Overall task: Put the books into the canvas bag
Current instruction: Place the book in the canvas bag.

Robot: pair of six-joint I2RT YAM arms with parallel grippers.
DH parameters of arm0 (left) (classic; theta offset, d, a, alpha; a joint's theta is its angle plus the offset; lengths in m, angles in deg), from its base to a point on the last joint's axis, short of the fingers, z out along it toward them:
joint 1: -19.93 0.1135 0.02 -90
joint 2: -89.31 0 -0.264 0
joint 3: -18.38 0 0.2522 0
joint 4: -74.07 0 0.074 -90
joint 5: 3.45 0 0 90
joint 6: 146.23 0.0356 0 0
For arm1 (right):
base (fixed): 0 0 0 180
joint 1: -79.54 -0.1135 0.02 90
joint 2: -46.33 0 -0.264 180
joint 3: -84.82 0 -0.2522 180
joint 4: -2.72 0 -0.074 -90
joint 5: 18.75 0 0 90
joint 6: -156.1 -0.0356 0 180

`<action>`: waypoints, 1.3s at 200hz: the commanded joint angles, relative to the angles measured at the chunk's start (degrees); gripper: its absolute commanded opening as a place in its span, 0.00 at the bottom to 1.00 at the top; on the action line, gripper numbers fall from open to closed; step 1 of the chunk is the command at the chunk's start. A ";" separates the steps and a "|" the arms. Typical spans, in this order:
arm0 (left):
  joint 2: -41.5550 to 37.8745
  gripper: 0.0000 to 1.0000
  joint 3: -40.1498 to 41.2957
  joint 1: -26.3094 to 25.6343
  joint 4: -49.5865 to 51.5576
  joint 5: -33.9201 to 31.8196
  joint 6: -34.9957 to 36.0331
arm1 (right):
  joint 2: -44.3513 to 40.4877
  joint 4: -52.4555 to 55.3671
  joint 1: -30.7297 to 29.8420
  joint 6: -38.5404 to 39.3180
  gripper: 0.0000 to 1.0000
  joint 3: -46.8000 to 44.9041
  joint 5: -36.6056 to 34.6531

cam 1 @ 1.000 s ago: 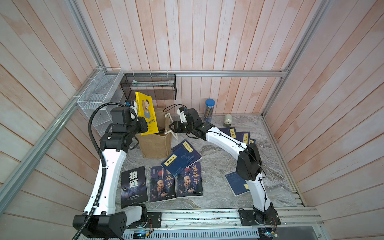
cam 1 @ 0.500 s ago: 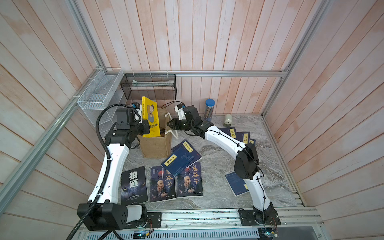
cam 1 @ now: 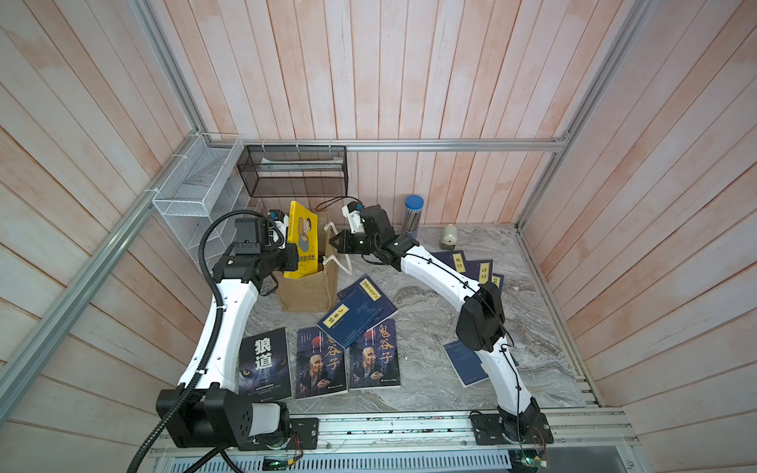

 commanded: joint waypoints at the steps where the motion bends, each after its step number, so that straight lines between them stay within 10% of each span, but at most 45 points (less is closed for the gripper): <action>1: 2.77 0.00 -2.94 0.10 2.02 1.95 0.94 | 0.25 -2.59 0.87 0.21 0.00 -0.46 0.01; 64: 11.34 0.00 -11.23 0.04 7.71 4.57 0.97 | -0.19 -1.52 1.40 0.17 0.00 -1.01 -0.93; 89: 14.55 0.00 -13.16 0.06 8.43 6.47 0.97 | 0.49 -0.16 1.40 -0.05 0.27 -0.25 -0.89; 137: 20.35 0.00 -16.31 0.02 8.82 9.72 0.96 | 2.13 1.86 1.40 -0.05 0.36 1.10 0.36; 187: 25.42 0.00 -17.72 0.06 7.08 14.50 -0.41 | 5.19 3.64 1.33 -0.23 0.34 4.62 0.46; 222: 29.53 0.00 -21.27 -0.31 5.66 15.95 -2.15 | 8.17 7.59 1.65 1.55 0.00 11.62 -1.87; 260: 33.87 0.00 -28.60 -0.93 7.04 15.59 -2.14 | 5.91 6.99 2.97 3.41 0.00 11.15 -6.90</action>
